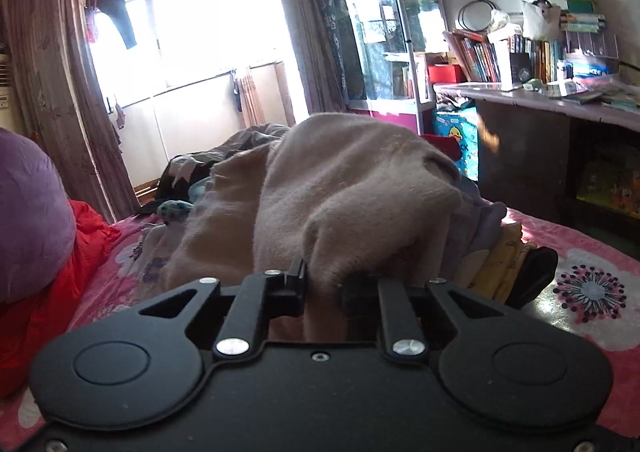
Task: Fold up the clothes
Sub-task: 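Close the left gripper on the beige sweater's edge, then pull the sweater off the pile with the left gripper while the right gripper grasps it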
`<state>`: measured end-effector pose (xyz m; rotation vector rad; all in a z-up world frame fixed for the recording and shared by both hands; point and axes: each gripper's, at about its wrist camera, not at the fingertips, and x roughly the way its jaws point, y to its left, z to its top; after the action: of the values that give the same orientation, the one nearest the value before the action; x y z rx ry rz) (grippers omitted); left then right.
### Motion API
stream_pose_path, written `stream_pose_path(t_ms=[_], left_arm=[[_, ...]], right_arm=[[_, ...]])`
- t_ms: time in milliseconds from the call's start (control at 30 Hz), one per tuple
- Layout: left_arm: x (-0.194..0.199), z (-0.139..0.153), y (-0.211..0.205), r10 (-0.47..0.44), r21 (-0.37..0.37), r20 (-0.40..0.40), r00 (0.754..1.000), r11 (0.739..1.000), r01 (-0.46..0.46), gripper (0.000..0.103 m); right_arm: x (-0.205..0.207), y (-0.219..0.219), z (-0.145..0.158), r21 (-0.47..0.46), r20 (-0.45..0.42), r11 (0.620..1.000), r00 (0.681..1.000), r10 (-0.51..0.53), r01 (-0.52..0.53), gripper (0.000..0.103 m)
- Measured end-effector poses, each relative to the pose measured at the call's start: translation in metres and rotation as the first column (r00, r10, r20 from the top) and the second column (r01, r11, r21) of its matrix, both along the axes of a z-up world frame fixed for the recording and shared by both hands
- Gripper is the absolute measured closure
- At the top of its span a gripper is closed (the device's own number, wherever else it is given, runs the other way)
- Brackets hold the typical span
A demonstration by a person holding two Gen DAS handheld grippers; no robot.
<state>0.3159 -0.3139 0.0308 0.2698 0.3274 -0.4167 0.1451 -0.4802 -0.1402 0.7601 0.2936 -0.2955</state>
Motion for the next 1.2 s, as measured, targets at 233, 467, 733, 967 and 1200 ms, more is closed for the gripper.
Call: stream_pose_path(t_ms=[233,467,733,967,1200], left_arm=[[-0.049,0.031,0.086,0.012,0.073,0.093,0.996,0.997,-0.019,0.09],[-0.102,0.037,0.181,0.087,0.115,0.116,0.99,0.988,-0.1,0.092],[-0.167,0.038,0.272,0.186,0.069,0.095,0.978,0.979,-0.193,0.092],[-0.232,0.01,0.345,0.289,0.045,0.043,0.956,0.956,-0.291,0.092],[-0.272,-0.025,0.397,0.409,-0.018,-0.052,0.911,0.912,-0.411,0.093]], right_arm=[[0.007,0.014,0.003,0.057,0.066,0.982,0.982,0.174,-0.178,0.0],[0.013,0.051,0.016,0.015,0.126,0.898,0.892,0.434,-0.439,0.0],[-0.022,0.124,0.052,-0.424,0.059,0.759,0.821,0.568,-0.495,0.0],[-0.067,0.213,0.05,-0.796,-0.142,0.36,0.729,0.67,-0.486,0.001],[-0.111,0.289,0.014,-0.833,-0.449,-0.126,0.524,0.724,-0.539,0.007]])
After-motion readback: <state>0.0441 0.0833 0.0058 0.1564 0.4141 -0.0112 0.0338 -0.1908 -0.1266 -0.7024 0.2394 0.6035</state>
